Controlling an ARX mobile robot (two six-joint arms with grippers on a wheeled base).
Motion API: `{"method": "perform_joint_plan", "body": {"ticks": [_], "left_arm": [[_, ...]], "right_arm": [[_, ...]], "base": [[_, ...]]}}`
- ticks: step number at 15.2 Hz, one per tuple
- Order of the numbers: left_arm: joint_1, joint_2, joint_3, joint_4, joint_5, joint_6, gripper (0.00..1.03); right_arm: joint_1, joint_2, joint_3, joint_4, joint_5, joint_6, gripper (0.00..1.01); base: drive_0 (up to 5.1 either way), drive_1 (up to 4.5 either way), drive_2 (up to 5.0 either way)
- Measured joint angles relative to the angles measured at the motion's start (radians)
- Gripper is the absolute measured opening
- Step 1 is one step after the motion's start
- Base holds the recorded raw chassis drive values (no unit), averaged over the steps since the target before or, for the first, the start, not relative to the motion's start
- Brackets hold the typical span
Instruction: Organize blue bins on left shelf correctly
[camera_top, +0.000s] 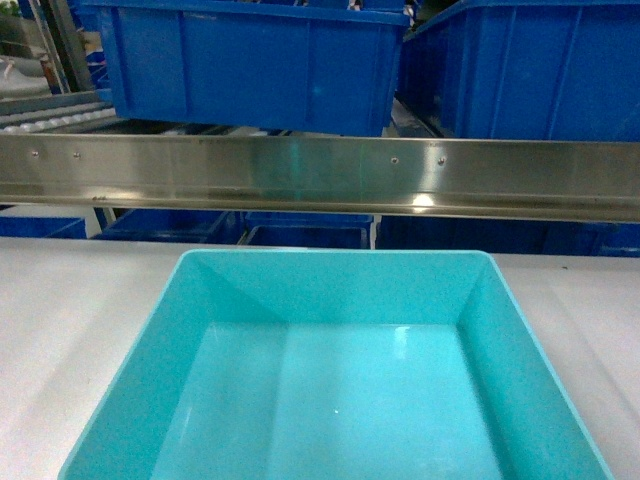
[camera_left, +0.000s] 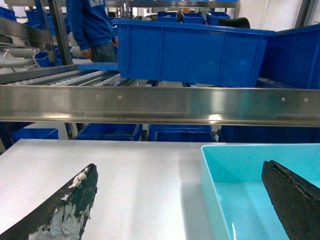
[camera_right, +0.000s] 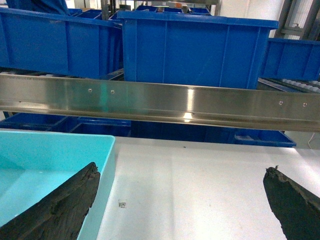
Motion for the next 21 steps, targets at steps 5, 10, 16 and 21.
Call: {"method": "perform_joint_plan", "body": {"ticks": [5, 10, 16, 21], "left_arm": [[-0.037, 0.375, 0.068, 0.272, 0.023, -0.027, 0.98], [-0.158, 0.974, 0.273, 0.277, -0.064, -0.1, 0.98], [-0.207, 1.246, 0.35, 0.349, -0.032, -0.141, 0.98], [-0.208, 1.458, 0.367, 0.46, -0.018, -0.154, 0.98]], "right_arm": [[0.159, 0.386, 0.047, 0.277, 0.101, 0.017, 0.98], [0.307, 0.924, 0.335, 0.245, 0.073, 0.044, 0.98], [0.281, 1.272, 0.5, 0.152, -0.054, 0.06, 0.98], [0.286, 1.398, 0.542, 0.177, -0.11, 0.087, 0.98]], "base": [[0.0, 0.0, 0.0], [0.0, 0.0, 0.0], [0.0, 0.0, 0.0], [0.0, 0.0, 0.0]]}}
